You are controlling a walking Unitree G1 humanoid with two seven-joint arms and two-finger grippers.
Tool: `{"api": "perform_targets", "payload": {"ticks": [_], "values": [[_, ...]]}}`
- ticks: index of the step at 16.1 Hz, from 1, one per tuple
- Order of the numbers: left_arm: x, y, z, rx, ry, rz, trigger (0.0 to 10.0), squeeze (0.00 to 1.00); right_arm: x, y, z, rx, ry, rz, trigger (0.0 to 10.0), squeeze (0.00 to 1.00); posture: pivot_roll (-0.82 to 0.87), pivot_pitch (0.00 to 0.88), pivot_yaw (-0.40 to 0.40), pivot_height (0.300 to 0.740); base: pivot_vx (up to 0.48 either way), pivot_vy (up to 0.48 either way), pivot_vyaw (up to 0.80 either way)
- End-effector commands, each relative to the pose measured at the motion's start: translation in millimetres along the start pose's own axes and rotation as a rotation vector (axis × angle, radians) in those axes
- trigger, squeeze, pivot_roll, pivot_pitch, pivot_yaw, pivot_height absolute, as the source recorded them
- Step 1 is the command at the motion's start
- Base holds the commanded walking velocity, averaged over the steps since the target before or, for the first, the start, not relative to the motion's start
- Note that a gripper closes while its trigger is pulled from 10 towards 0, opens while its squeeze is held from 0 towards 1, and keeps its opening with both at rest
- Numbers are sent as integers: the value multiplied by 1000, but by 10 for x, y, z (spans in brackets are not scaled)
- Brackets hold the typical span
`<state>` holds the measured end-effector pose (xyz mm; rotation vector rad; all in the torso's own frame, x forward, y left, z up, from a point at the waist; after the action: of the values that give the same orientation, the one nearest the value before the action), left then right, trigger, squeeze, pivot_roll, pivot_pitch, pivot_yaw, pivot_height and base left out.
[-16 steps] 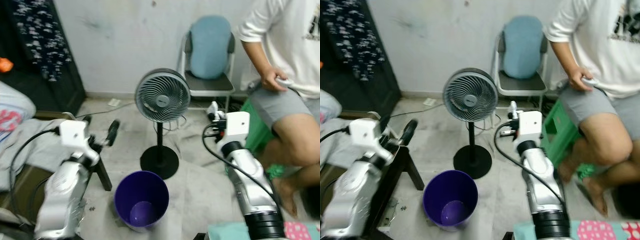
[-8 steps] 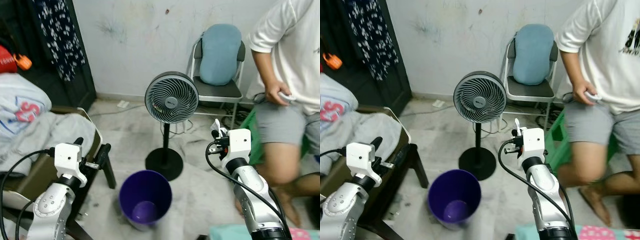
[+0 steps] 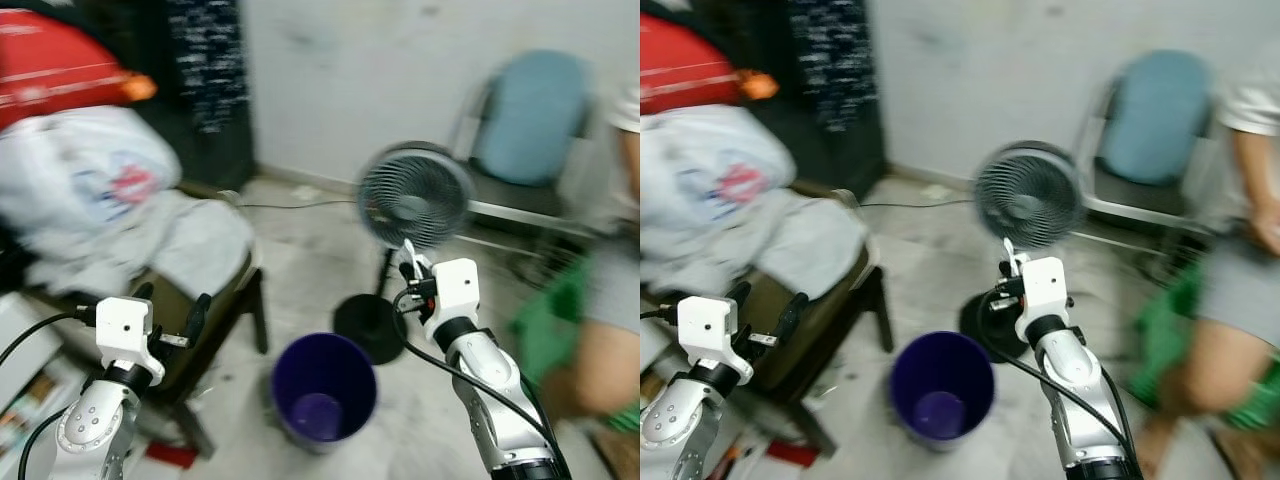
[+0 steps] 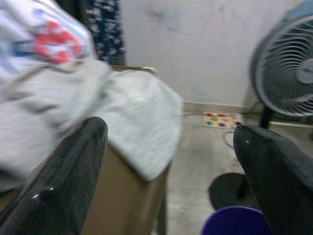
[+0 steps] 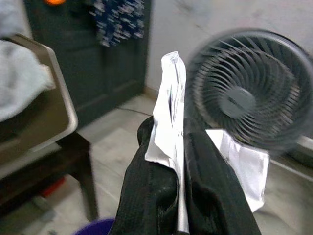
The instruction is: Clean up the room
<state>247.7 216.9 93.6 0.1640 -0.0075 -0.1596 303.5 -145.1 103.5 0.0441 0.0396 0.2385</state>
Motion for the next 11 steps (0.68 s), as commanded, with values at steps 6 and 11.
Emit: {"api": "perform_targets", "payload": {"ticks": [6, 11], "values": [[100, -88, 80, 10, -20, -40, 10000, 0, -18, -144, -9, -12, 6, -65, 10000, 0, -22, 0, -2, 740, 0, 0, 331], [128, -140, 123, 12, -40, -55, 10000, 0, -39, -243, -83, -58, 27, -101, 10000, 0, -27, 0, 3, 740, 0, 0, 160]]}}
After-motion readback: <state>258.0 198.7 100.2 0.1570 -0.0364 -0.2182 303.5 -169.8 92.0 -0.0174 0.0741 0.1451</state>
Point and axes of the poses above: a point about 5 cm out from each wrist's last joint towards the gripper, its own x axis pointing out of the wrist towards the gripper, its own z axis along the axis of the wrist's last joint, y = z × x, the point moved 1 cm from there along x, pointing out of the wrist towards the gripper, and after that the axes turned 7 degrees about x, right-handed, at the moved point
